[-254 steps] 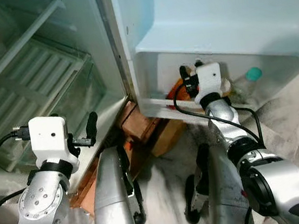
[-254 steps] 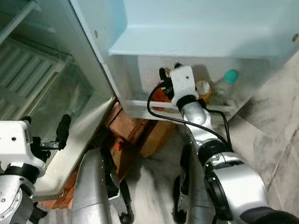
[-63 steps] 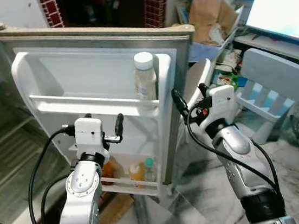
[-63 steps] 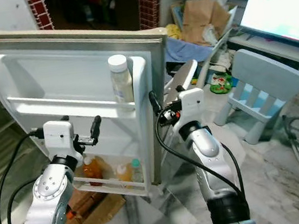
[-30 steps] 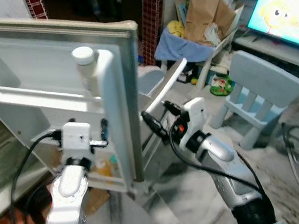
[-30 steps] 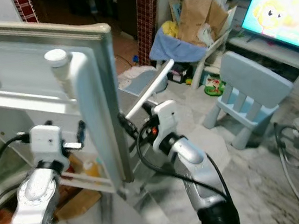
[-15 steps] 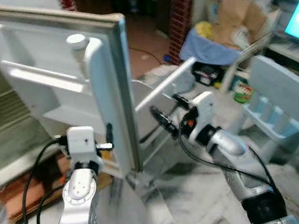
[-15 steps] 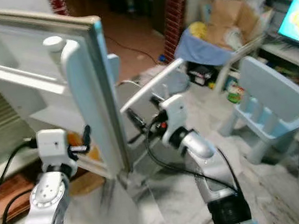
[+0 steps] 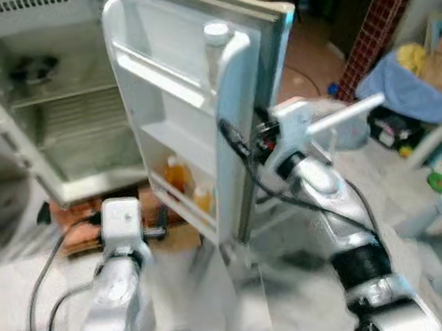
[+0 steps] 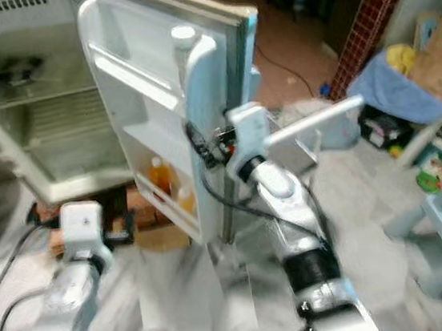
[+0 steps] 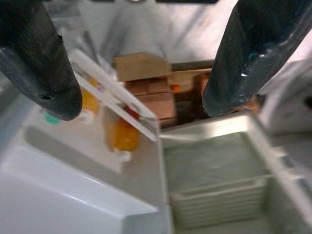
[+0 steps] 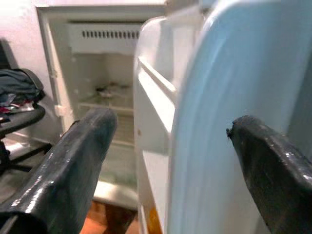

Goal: Restocking fridge

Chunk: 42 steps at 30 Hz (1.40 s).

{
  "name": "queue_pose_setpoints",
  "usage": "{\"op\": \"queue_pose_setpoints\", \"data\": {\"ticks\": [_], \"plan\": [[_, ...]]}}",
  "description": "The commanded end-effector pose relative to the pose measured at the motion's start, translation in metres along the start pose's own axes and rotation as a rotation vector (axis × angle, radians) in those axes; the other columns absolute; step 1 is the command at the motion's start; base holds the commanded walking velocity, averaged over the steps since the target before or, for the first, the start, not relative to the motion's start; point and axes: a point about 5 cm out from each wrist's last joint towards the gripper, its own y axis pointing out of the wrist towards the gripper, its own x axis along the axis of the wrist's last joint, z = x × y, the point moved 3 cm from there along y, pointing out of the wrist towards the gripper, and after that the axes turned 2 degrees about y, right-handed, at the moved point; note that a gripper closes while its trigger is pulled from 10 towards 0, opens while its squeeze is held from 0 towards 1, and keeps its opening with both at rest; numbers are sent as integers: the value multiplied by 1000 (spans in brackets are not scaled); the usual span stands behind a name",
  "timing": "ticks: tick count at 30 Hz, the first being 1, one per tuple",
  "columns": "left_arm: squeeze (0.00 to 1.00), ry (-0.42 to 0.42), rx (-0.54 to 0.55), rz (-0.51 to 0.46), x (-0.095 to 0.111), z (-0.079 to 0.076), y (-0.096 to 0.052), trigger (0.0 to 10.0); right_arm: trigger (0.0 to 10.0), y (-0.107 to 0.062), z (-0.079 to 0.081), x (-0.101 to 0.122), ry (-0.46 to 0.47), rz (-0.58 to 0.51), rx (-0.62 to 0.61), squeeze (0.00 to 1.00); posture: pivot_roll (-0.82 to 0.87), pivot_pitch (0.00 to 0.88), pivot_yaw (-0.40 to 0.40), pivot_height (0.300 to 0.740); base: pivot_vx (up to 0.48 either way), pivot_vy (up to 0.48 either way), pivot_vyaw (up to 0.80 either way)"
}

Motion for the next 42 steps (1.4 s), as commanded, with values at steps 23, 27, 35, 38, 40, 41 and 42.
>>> {"op": "queue_pose_setpoints", "data": {"ticks": [23,27,35,38,40,41,42], "plan": [[0,12,-15,53,0,-5,-6,10000,10000,29,-73,22,-36,-25,-437,0,221,0,-71,740,0,0,0],[0,19,-6,58,-1,-1,-9,10000,10000,45,-57,30,87,-52,-364,0,235,0,-74,740,0,0,0],[0,30,-6,59,-1,1,-10,10000,10000,49,53,47,597,-131,381,0,235,0,-67,740,0,0,0],[0,35,-7,59,0,2,-10,10000,10000,26,70,48,610,-118,573,0,230,0,-61,740,0,0,0],[0,39,-7,60,0,3,-10,10000,10000,20,70,42,586,-95,586,0,228,0,-58,740,0,0,0],[0,40,-8,59,0,3,-10,10000,10000,18,68,37,563,-77,579,0,227,0,-58,740,0,0,0],[0,42,-10,59,0,3,-9,10000,10000,15,65,30,547,-54,566,0,227,0,-58,740,0,0,0]]}}
